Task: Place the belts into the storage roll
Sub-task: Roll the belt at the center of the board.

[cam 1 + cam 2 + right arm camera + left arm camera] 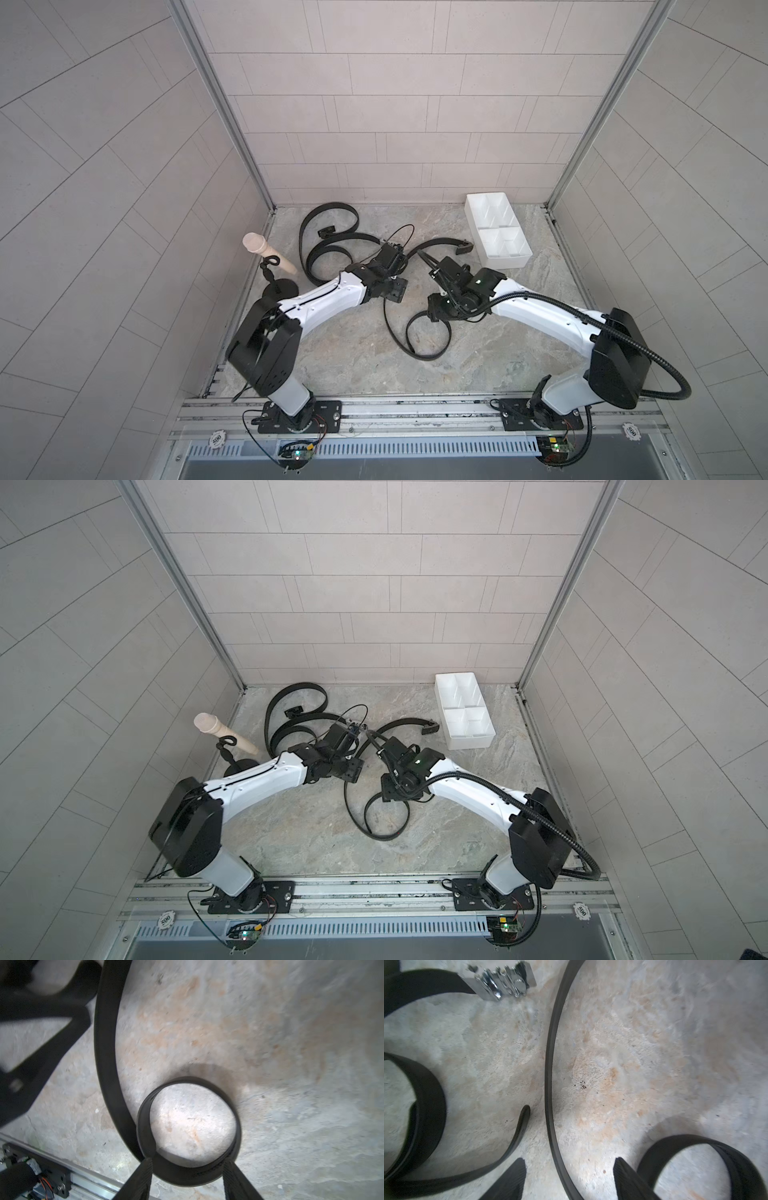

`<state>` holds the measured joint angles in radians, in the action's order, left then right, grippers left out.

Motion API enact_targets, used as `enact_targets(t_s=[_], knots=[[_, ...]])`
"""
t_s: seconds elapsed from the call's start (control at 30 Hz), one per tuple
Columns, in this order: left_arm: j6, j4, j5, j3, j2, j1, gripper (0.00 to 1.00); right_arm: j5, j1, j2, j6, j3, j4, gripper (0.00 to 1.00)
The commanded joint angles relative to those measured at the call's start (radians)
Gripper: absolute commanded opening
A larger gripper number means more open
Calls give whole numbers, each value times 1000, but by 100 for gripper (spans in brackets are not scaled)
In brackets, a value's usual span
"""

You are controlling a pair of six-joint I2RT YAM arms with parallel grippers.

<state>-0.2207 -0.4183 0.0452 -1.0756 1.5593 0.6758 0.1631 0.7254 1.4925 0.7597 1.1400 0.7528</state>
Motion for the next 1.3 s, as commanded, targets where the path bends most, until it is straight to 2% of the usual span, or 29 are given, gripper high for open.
enact_targets(t_s=[0.0,0.1,0.2,0.3,0.43,0.53,0.57,0.7,0.8,1.03,1.27], knots=[[-48,-33,0,32,-43,67,73,-19,-59,-2,-65,13,52,61],[-48,-76,-4,22,3,150,72,-14,-119,26,-92,24,26,62],[-50,-113,6,-3,70,196,71,-6,-169,67,-119,54,1,63],[-58,-126,-3,-23,126,202,68,2,-200,121,-146,125,-12,65],[-64,-117,-20,-33,176,203,65,-29,-206,231,-175,263,15,72],[-78,-97,-45,-22,191,212,58,-22,-207,303,-149,335,-18,75],[-87,-96,-45,-15,194,216,52,-6,-208,327,-137,356,-40,75],[-142,-101,-31,49,162,222,32,22,-195,427,-91,442,-92,77],[-187,-103,-3,118,107,222,22,15,-176,494,-73,508,-114,81],[-258,-145,59,235,5,219,17,15,-131,673,-42,699,-106,85],[-272,-135,56,252,13,185,16,-50,-106,868,8,907,3,83]])
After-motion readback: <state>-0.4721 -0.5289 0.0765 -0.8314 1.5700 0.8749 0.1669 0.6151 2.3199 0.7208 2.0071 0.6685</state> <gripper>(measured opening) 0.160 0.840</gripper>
